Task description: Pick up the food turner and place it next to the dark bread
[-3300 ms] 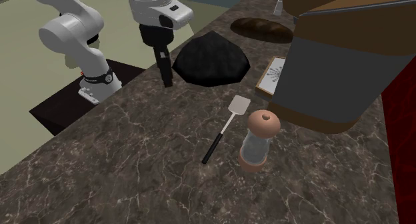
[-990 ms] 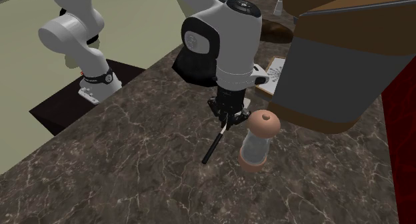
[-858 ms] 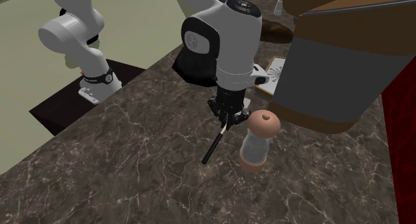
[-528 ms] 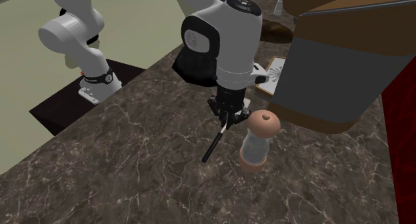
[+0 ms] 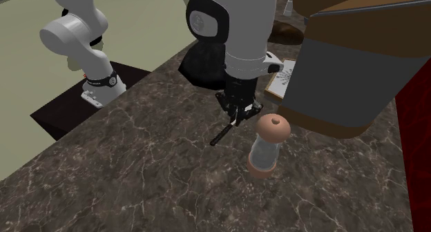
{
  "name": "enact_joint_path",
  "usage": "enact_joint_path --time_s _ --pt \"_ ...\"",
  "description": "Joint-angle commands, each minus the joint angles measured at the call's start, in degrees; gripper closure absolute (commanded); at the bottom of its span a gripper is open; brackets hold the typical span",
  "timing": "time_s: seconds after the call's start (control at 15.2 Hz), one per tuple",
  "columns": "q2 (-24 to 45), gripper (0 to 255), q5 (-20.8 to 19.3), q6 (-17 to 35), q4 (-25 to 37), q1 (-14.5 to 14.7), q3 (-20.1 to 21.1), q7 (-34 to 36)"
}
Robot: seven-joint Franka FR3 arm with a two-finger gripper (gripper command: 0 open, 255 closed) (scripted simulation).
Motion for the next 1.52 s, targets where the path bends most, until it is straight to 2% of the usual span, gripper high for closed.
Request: enact_joint_path --time_s 0.0,1.25,1.32,1.45 --pt "-0.62 255 -0.16 -1.39 0.78 -0.02 -0.11 -0.04" --pt "-2.87 255 -0.80 -14.96 12.19 -0.30 -0.58 -0.14" --pt "-2.88 255 -0.81 -15.13 12.34 -0.31 -0.59 -0.14" --pt "-6.11 255 -1.81 -13.74 7.73 1.85 -0.18 2.21"
